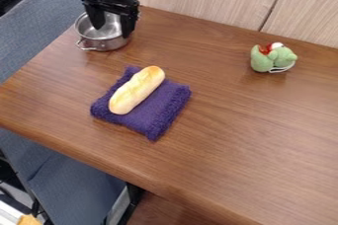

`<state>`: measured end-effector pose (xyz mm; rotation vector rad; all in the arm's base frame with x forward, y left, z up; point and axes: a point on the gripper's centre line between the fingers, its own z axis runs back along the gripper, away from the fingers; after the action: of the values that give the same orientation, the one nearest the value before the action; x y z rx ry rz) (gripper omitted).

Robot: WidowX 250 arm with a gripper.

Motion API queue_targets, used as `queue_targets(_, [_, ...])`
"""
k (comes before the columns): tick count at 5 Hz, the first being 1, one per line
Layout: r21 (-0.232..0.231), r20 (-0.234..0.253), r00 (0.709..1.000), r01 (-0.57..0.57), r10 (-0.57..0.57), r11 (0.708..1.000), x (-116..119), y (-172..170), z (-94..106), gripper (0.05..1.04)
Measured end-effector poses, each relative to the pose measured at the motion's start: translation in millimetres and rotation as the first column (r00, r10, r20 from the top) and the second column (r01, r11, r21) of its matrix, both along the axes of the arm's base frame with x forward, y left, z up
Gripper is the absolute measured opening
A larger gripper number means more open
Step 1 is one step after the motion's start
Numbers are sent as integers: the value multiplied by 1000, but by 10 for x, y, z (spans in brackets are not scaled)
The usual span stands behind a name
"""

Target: Put the pot on the right side of the table and next to the bread

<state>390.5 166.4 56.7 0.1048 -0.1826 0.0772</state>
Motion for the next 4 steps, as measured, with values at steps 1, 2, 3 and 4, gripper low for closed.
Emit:
queue_targets(1, [-28, -42, 999, 6, -7, 1000, -20, -27, -201, 945])
queue_targets(2, [-41, -35, 999, 25, -26, 999, -30, -67, -256, 656])
queue_targets(3, [-43, -29, 999, 35, -36, 998, -41, -94, -276, 359])
queue_targets(4, [-42, -28, 999, 40, -41, 998, -45, -98, -273, 165])
